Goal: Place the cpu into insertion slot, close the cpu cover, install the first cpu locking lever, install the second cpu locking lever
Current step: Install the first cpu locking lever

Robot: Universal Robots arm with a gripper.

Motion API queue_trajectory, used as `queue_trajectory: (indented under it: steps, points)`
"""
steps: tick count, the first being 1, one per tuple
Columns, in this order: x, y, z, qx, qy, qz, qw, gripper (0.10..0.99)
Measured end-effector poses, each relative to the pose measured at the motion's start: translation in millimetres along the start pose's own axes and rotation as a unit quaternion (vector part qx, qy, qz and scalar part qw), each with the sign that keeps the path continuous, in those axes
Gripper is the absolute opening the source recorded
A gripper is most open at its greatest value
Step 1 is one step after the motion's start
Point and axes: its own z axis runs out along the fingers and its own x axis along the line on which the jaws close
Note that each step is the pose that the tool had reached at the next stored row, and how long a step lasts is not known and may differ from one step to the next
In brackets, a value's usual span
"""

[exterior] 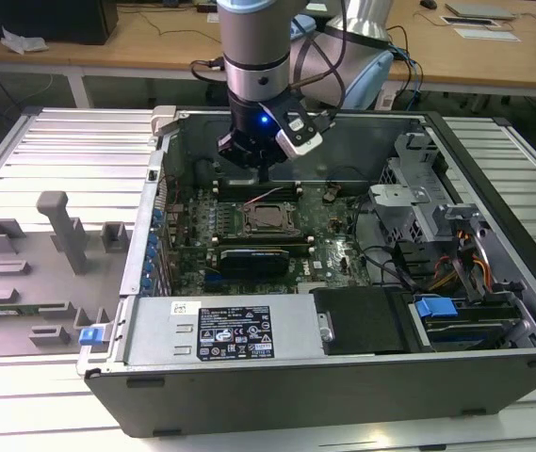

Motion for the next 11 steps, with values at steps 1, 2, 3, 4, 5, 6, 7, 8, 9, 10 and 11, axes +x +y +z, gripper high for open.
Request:
queue_trajectory:
  steps: [1, 2, 3, 4, 5, 6, 7, 8, 9, 10, 11]
  points:
    - [0.0, 0.0, 0.0, 0.0, 0.0, 0.0, 1.0, 0.106]
    - [-0.1, 0.0, 0.0, -0.0025, -0.0004, 0.0, 1.0, 0.106]
    - [-0.1, -0.2, 0.0, -0.0122, -0.0018, 0.001, 0.9999, 0.106]
    - [0.0, -0.5, -0.1, -0.0201, -0.003, 0.002, 0.9998, 0.106]
    - [0.1, -1.1, 0.1, -0.026, -0.0038, 0.002, 0.9997, 0.106]
    - [0.2, -1.8, 0.4, -0.0278, -0.004, 0.003, 0.9996, 0.106]
    - [0.6, -3.6, 1.6, -0.031, -0.0046, 0.003, 0.9995, 0.106]
    - [1.5, -7.7, 4.7, -0.0336, -0.0056, 0.006, 0.9994, 0.106]
    - [1.8, -9.3, 6.5, -0.0336, -0.0061, 0.008, 0.9994, 0.106]
    - [2.1, -10.3, 7.8, -0.0333, -0.0064, 0.01, 0.9994, 0.106]
    - [2.6, -12.1, 10.1, -0.0329, -0.0071, 0.013, 0.9994, 0.106]
